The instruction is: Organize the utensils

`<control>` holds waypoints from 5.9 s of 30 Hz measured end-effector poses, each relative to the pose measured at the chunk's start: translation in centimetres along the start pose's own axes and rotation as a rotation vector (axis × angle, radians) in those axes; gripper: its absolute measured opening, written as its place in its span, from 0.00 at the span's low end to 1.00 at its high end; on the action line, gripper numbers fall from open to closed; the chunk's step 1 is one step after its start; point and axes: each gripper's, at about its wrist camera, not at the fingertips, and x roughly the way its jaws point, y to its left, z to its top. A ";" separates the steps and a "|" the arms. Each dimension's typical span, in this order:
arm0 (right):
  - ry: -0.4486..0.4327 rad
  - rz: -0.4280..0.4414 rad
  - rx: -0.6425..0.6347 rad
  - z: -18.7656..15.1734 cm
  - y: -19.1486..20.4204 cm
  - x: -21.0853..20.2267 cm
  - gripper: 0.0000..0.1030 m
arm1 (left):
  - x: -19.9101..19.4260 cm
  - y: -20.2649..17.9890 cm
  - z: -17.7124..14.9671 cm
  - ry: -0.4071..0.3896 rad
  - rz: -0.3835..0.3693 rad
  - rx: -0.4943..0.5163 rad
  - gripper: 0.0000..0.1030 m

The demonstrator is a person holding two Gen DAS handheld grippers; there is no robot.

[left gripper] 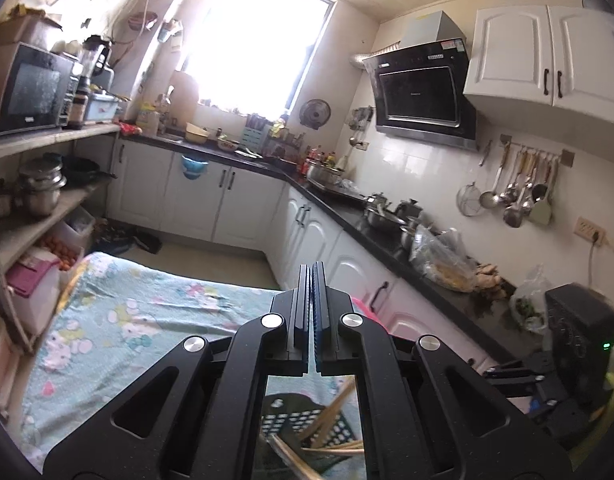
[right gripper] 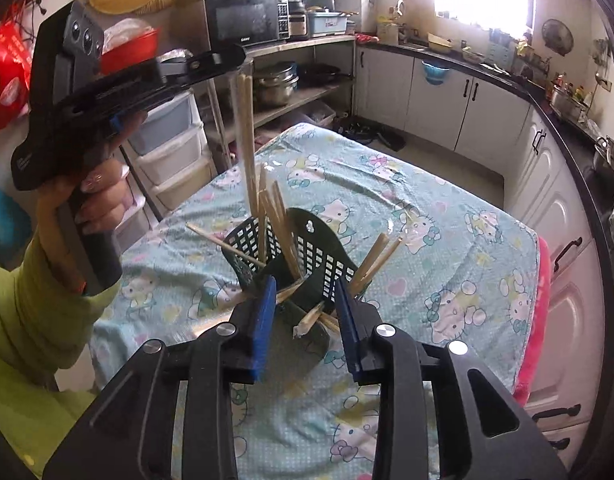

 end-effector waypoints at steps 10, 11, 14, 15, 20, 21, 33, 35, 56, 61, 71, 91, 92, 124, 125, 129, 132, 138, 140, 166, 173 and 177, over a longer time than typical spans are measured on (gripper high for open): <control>-0.030 0.004 0.032 -1.0 -0.4 -0.6 0.34 | 0.5 0.0 -0.8 0.039 -0.010 -0.010 0.00; -0.031 0.006 0.034 -1.1 -0.4 -0.6 0.36 | 0.8 0.1 -1.0 0.053 -0.014 -0.016 0.00; -0.032 0.007 0.045 -1.6 -0.4 -0.5 0.39 | 1.3 0.3 -1.8 0.079 0.003 -0.011 0.00; -0.032 0.008 0.049 -1.7 -0.4 -0.5 0.40 | 1.4 0.4 -2.0 0.086 0.008 -0.012 0.00; -0.033 0.006 0.060 -2.6 -0.1 -0.5 0.46 | 1.6 0.8 -3.0 0.132 0.046 -0.010 0.17; -0.033 0.005 0.061 -2.7 -0.1 -0.6 0.48 | 1.6 0.8 -3.2 0.144 0.052 -0.009 0.25; -0.046 0.005 0.066 -4.9 1.5 -1.1 0.59 | -2.0 0.6 -5.1 0.180 0.098 0.039 0.71; -0.049 -0.001 0.067 -5.3 1.7 -1.2 0.62 | -2.6 0.5 -5.5 0.183 0.104 0.046 0.76; -0.112 -0.074 0.076 -9.7 4.3 -2.4 0.87 | -7.3 0.8 -11.1 0.253 0.145 0.049 0.90; -0.160 -0.110 0.101 -11.0 4.7 -2.4 0.92 | -7.8 0.5 -12.9 0.269 0.185 0.077 0.90; -0.226 -0.187 0.161 -14.1 5.9 -1.5 0.93 | -8.3 0.2 -16.1 0.260 0.245 0.089 0.90; -0.443 -0.363 0.251 -20.1 7.9 -0.8 0.94 | -9.5 0.7 -21.2 0.189 0.297 0.094 0.90; -0.450 -0.372 0.251 -20.3 8.0 -0.9 0.94 | -9.6 0.8 -21.3 0.188 0.298 0.092 0.90; -0.576 -0.508 0.309 -25.7 11.1 2.9 0.94 | -10.1 0.8 -25.5 0.129 0.279 0.104 0.90; -0.584 -0.512 0.310 -25.7 11.1 2.8 0.94 | -10.1 0.8 -25.4 0.128 0.278 0.105 0.90; -0.601 -0.522 0.316 -25.9 11.2 2.5 0.94 | -10.2 0.7 -25.4 0.124 0.278 0.110 0.90; -0.599 -0.522 0.320 -25.9 11.1 2.5 0.94 | -10.3 0.7 -25.4 0.121 0.277 0.108 0.90; -0.599 -0.529 0.318 -25.9 11.2 2.6 0.94 | -10.3 0.6 -25.4 0.118 0.274 0.113 0.90; -0.599 -0.530 0.316 -25.9 11.2 2.6 0.94 | -10.4 0.6 -25.4 0.116 0.272 0.115 0.90; -0.603 -0.542 0.317 -26.0 11.3 2.5 0.94 | -10.4 0.6 -25.4 0.115 0.271 0.113 0.90; -0.603 -0.542 0.317 -26.0 11.2 2.4 0.94 | -10.4 0.5 -25.5 0.115 0.269 0.116 0.90; -0.604 -0.542 0.316 -26.1 11.2 2.4 0.94 | -10.3 0.5 -25.5 0.114 0.269 0.116 0.90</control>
